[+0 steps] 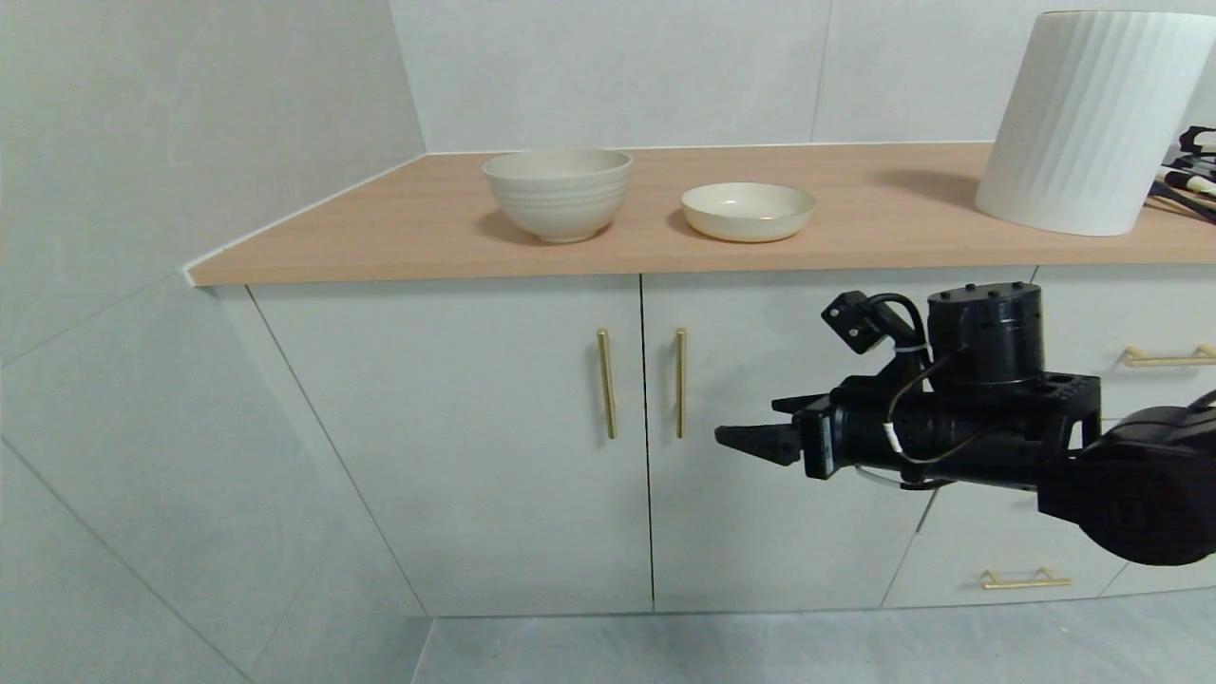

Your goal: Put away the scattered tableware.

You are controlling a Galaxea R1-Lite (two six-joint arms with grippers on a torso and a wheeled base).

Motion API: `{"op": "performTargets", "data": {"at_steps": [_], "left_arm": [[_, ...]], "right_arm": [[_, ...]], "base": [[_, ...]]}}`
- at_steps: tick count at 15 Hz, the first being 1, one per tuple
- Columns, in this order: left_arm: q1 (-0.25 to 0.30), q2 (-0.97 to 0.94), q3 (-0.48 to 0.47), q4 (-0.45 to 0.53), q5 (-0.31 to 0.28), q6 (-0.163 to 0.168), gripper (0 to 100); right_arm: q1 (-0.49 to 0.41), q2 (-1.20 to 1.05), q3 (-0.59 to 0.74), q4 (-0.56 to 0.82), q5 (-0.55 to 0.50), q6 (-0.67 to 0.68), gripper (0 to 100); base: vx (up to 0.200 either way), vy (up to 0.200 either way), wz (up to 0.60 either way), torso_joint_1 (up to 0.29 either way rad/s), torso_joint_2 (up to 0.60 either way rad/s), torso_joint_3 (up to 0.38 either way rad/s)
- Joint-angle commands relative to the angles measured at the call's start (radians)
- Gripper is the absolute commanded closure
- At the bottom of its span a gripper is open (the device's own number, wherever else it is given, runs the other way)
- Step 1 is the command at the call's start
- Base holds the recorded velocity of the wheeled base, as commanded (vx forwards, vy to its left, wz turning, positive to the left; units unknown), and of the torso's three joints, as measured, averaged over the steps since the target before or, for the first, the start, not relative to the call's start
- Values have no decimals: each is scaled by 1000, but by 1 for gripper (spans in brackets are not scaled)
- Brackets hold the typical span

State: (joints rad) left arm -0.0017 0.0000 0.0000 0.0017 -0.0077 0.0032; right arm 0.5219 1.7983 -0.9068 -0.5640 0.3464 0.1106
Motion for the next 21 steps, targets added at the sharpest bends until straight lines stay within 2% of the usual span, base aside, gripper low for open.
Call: {"op": "performTargets", "data": {"at_steps": [1,6,9,10,15,18,21], "left_arm": [[0,2,0,0,0,0,0],[0,2,0,0,0,0,0],[0,2,0,-2,0,0,0],[0,2,0,0,0,0,0],[0,2,0,0,0,0,0],[0,2,0,0,0,0,0],[0,2,0,0,0,0,0]], "right_arm": [[15,79,-58,0,0,1,0],[66,190,-173,-22,-43,46,0],[69,270,-178,-215,-61,101,0],[69,282,-179,-241,-66,101,0],[69,300,-208,-251,-72,139,0],[67,314,-250,-251,-70,242,0],[69,326,-262,-252,-69,267,0]], "base": [[0,0,0,0,0,0],[0,0,0,0,0,0],[0,0,0,0,0,0],[0,0,0,0,0,0],[0,0,0,0,0,0],[0,0,0,0,0,0],[0,0,0,0,0,0]]}}
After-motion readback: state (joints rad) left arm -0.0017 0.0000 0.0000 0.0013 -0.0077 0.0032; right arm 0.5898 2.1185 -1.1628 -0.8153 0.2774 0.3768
